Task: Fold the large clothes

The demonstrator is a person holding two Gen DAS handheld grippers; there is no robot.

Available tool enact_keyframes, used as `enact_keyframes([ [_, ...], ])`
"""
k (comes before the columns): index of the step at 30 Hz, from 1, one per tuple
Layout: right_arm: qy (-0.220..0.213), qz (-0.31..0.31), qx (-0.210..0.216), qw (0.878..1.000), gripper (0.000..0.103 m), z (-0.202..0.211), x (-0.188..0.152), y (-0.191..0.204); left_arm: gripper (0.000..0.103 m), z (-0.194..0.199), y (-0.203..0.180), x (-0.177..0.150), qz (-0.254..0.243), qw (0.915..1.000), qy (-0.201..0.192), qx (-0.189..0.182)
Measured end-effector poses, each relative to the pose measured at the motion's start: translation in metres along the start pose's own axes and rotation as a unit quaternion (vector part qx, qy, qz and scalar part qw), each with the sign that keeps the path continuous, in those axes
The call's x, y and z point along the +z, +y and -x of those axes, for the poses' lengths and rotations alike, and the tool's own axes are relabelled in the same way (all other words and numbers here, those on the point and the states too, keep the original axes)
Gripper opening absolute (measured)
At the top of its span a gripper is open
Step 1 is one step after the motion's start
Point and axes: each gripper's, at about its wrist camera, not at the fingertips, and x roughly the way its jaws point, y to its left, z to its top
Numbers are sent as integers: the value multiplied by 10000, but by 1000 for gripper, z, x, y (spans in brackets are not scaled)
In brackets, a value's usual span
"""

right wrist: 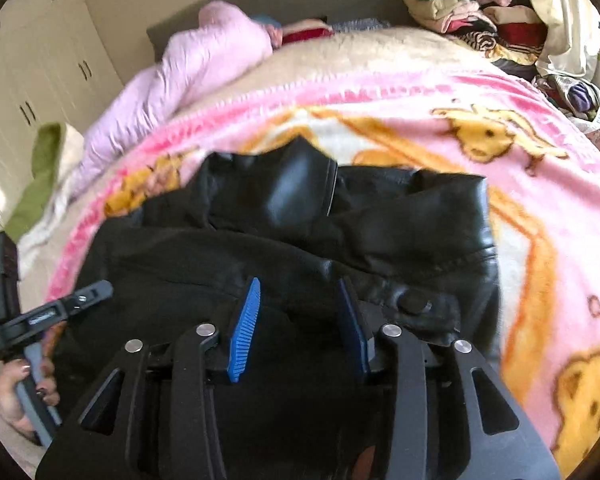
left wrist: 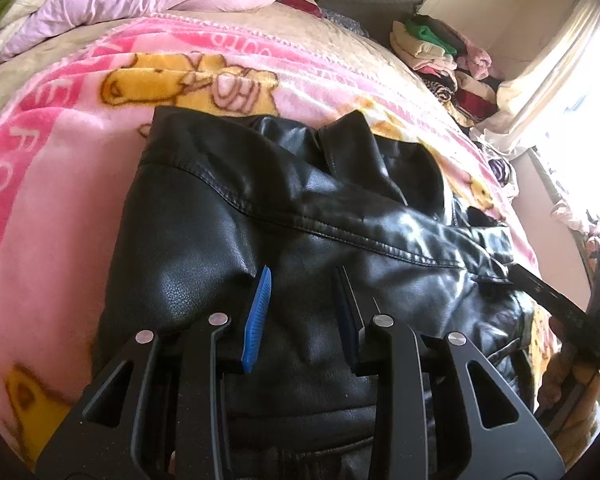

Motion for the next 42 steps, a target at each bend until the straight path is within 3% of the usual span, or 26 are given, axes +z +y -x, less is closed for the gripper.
enact_keyframes([
  [1,-37,21,20,10000,44,7,-1,1,25,4,0,2,28,10000,-4,-16],
  [3,-69,94,78,9999,51,16,-4,3,40,9,-2,3,15,10000,-57,-17],
  [6,-47,200,175,9996,58,25,-10,9,55,19,-14,3,-151,9998,-110,63],
  [12,63,540,175,9984,60,26,-29,28,59,17,-42,-13,-673,9968,106,412],
  [16,306,639,-30,9975,63,16,-43,30,60,4,-37,-31,-784,9940,287,702],
  [23,787,213,-103,9966,64,-9,-57,13,62,-1,-40,-40,-1060,9905,193,859],
  [28,465,179,-7,9988,67,9,-53,18,68,11,-43,-36,-1013,9920,146,732],
  [32,246,58,36,9997,88,31,-51,16,93,27,-48,-33,-886,9933,-4,744],
  [36,86,51,25,9999,96,49,-51,14,94,38,-53,-30,-896,9930,-42,773],
  [42,-27,80,-100,9999,97,62,-49,15,94,53,-60,-29,-908,9928,-136,774],
])
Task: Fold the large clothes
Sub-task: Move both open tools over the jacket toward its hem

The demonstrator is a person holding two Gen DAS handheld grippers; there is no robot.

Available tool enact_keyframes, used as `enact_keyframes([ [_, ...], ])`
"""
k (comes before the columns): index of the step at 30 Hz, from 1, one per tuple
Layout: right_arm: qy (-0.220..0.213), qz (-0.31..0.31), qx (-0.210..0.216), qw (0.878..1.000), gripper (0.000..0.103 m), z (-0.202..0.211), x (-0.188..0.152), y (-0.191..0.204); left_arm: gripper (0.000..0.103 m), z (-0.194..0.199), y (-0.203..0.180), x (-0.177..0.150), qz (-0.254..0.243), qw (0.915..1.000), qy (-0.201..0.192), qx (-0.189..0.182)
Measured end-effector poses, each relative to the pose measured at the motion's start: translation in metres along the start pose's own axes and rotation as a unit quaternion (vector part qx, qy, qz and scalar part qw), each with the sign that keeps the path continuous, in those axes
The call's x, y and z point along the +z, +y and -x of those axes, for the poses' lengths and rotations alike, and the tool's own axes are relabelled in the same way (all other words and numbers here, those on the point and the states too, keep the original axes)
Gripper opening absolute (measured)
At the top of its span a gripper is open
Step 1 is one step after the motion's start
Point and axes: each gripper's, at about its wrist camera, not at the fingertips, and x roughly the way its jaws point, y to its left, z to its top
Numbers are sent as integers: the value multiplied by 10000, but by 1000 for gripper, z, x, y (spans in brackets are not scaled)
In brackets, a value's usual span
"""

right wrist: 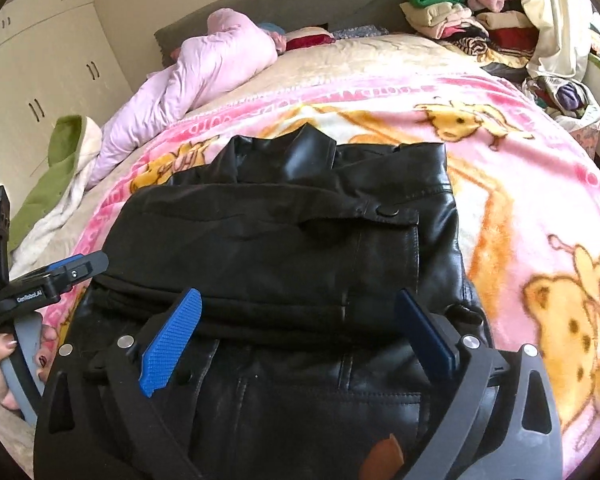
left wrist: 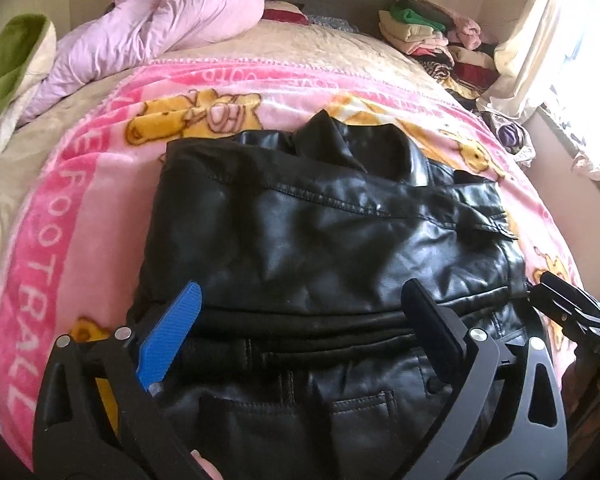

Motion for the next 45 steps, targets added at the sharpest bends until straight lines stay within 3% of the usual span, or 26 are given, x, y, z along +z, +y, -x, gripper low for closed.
enact_keyframes([
  [30,-697,394,116,9967,97,98,-13,29,94,81,-25,-13,-421,9968,-676,59],
  [45,-664,600,10,9960,98,126,-46,32,94,102,-32,-63,-621,9948,-730,350],
])
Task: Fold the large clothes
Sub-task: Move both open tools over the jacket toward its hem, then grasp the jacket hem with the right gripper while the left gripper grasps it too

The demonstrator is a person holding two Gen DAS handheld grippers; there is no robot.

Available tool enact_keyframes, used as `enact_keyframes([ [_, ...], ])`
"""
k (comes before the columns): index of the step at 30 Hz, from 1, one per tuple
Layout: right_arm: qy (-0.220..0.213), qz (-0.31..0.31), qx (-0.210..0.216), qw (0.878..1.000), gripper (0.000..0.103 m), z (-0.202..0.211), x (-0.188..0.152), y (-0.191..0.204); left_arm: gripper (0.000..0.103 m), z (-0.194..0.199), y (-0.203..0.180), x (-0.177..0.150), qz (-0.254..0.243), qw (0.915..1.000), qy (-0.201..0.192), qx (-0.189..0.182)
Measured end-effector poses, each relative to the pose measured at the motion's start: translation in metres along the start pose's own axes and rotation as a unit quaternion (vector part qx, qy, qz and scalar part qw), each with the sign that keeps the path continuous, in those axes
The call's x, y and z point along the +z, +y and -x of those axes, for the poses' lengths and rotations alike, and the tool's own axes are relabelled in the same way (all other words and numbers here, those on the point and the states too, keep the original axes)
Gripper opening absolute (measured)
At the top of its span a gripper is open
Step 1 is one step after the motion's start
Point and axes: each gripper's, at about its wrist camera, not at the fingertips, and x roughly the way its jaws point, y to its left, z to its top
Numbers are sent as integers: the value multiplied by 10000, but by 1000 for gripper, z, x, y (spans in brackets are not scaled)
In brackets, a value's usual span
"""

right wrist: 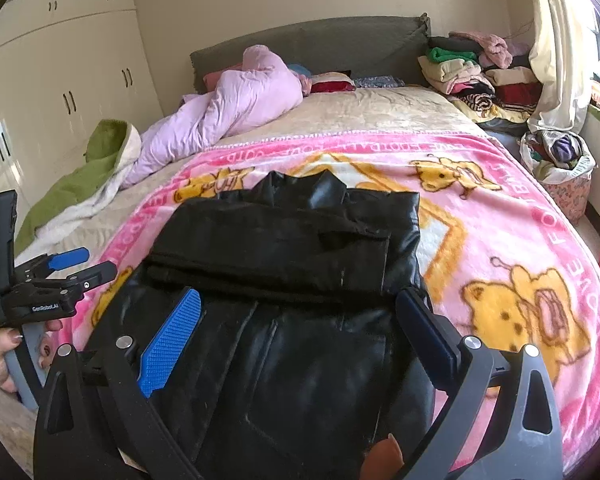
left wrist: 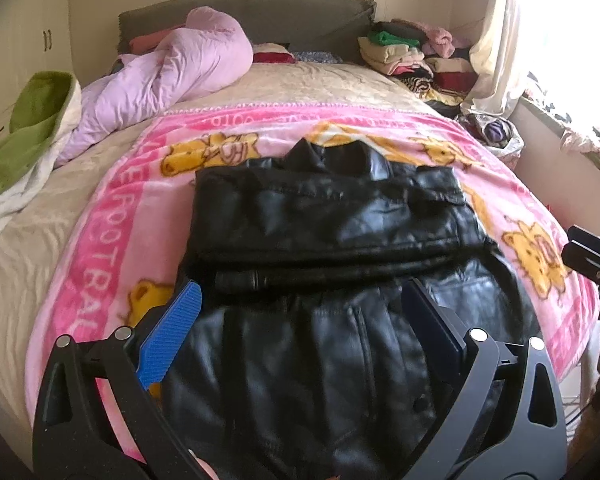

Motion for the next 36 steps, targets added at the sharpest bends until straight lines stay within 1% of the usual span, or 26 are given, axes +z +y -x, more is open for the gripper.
enact_keyframes([
  [11,461,65,4,9989,98,-5,-33,-1,94,-6,10,-37,253,9990,367,45],
  [27,1005,-108,-214,9946,98,-18,-77,-24,94,-10,34,-77,515,9948,783,390],
  [33,1264,-156,-377,9911,98,-23,-92,-39,94,-14,63,-96,826,9902,1006,510],
  [36,1416,-205,-419,9888,98,-25,-102,-48,94,-15,83,-104,1048,9863,1139,576],
])
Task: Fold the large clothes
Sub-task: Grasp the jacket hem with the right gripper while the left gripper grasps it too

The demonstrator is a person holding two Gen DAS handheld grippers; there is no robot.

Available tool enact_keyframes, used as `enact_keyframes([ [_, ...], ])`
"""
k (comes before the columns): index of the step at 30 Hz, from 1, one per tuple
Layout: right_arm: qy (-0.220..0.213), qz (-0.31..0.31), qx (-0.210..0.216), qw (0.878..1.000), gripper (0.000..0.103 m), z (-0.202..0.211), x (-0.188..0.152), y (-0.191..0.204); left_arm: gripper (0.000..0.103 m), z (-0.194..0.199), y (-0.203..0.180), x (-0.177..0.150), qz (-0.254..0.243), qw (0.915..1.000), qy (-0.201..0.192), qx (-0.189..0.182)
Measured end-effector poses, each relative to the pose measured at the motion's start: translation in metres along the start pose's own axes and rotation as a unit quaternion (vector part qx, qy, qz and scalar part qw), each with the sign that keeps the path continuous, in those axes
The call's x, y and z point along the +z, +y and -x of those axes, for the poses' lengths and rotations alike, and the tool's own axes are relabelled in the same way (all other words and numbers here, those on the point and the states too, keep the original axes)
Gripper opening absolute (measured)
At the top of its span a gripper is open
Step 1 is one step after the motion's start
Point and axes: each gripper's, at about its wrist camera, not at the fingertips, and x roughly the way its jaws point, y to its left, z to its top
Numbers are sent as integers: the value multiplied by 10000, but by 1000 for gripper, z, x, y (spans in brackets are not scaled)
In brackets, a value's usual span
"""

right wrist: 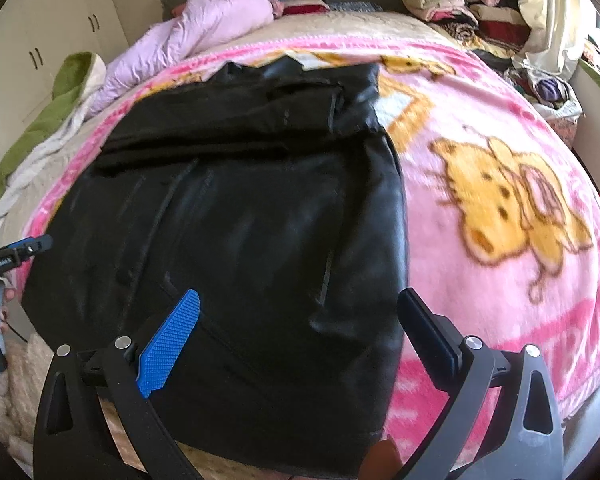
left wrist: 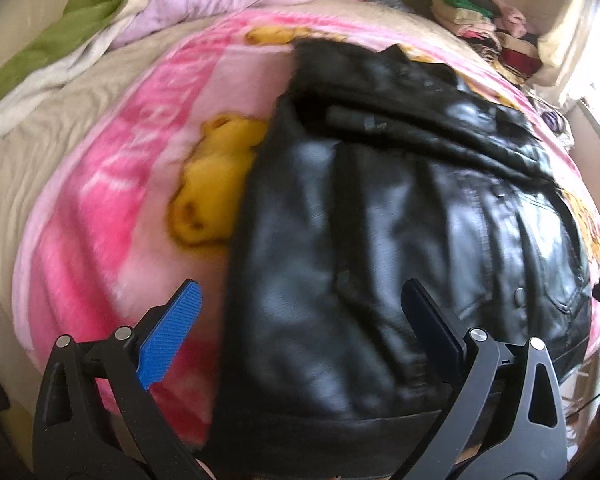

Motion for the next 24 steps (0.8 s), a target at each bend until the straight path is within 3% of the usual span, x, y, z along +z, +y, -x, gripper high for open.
enact_keyframes([
  [4,224,-141,36,9996,98,-8,-14,-13,94,0,24,-5,329,9993,132,-106],
  [13,546,-262,172,9980,98,-12,-36,-21,93,-5,36,-32,523,9900,462,-1227],
  [17,677,-315,306,9967,98,-12,-43,-25,72,-9,30,-39,376,9877,627,-1381],
  [20,740,-334,438,9957,97,-11,-50,-29,69,-11,29,-40,335,9888,645,-1302],
  [24,766,-256,651,9946,77,-7,-59,-29,49,-10,30,-40,372,9893,554,-1298],
])
